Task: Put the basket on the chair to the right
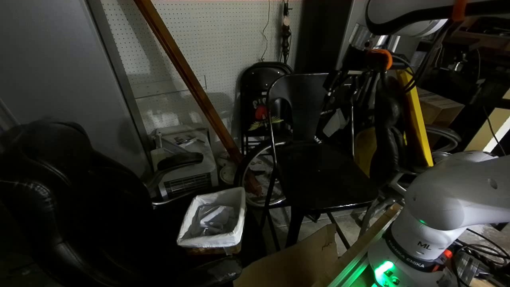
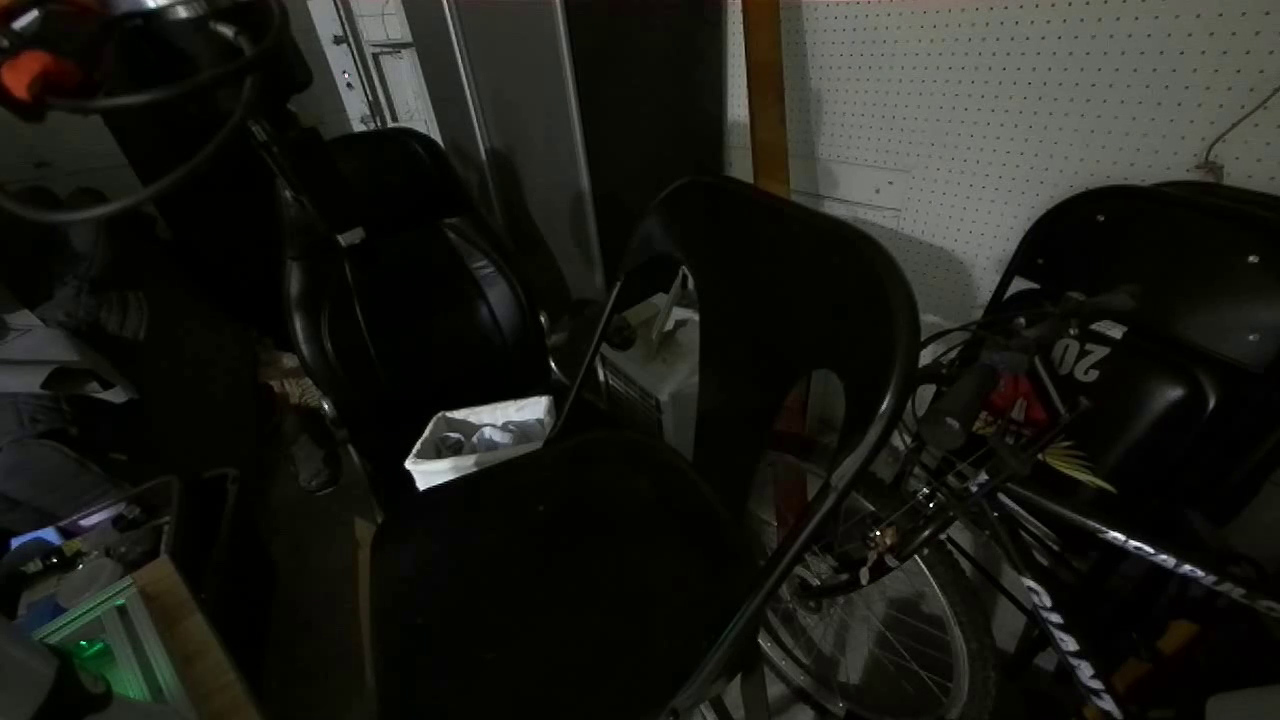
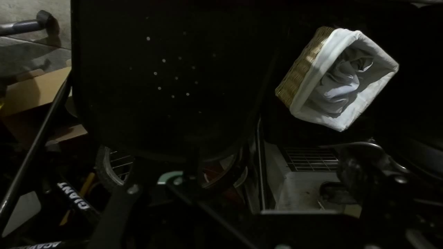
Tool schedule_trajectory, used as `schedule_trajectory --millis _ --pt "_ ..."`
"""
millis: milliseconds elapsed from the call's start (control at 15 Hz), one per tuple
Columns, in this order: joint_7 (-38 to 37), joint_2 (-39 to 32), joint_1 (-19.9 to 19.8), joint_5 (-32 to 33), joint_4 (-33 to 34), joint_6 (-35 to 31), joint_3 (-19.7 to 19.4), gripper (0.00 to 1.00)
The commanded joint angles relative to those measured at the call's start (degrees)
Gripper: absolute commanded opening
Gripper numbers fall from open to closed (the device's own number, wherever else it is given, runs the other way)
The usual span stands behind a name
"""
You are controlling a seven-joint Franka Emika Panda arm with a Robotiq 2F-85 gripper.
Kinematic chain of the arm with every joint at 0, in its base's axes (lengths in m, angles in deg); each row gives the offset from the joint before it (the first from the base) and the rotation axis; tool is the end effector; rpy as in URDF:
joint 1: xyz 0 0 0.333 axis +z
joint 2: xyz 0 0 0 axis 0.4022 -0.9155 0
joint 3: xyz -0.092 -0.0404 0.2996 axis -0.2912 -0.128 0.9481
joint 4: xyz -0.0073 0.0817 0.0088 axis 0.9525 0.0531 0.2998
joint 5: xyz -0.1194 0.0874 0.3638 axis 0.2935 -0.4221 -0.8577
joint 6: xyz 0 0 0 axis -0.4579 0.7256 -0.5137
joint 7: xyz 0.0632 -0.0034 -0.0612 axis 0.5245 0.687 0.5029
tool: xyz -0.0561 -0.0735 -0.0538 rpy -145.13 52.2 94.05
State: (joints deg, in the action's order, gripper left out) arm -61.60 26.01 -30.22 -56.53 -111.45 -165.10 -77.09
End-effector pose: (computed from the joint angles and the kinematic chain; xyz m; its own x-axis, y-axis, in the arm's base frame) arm 0.3262 -0.0823 0.5446 0.9581 -0.2268 0.1749 -0.2148 -0.9730 -0.0849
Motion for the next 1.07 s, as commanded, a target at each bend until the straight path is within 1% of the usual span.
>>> schedule_trajectory --millis 0,200,467,600,733,867,1000 --pt "-0.3 -0.6 0.1 -0.2 0.2 0.0 0.9 1.0" --pt "0.5 -2.5 4.3 -1.3 1.0 1.1 4.9 1.0" --pt "-0.7 -8.2 10.7 -1.7 1.7 0.9 12.5 1.0" --pt "-6.0 -12.0 11.9 -1.1 2.2 1.7 17.0 1.0" --pt "-12.0 -16.0 12.1 0.0 2.5 1.2 20.8 1.0" --pt "-19.2 -20.6 11.6 0.1 3.0 0.1 23.4 1.0" --pt "-25.2 -25.4 11.5 -0.6 4.0 -0.2 24.8 1.0"
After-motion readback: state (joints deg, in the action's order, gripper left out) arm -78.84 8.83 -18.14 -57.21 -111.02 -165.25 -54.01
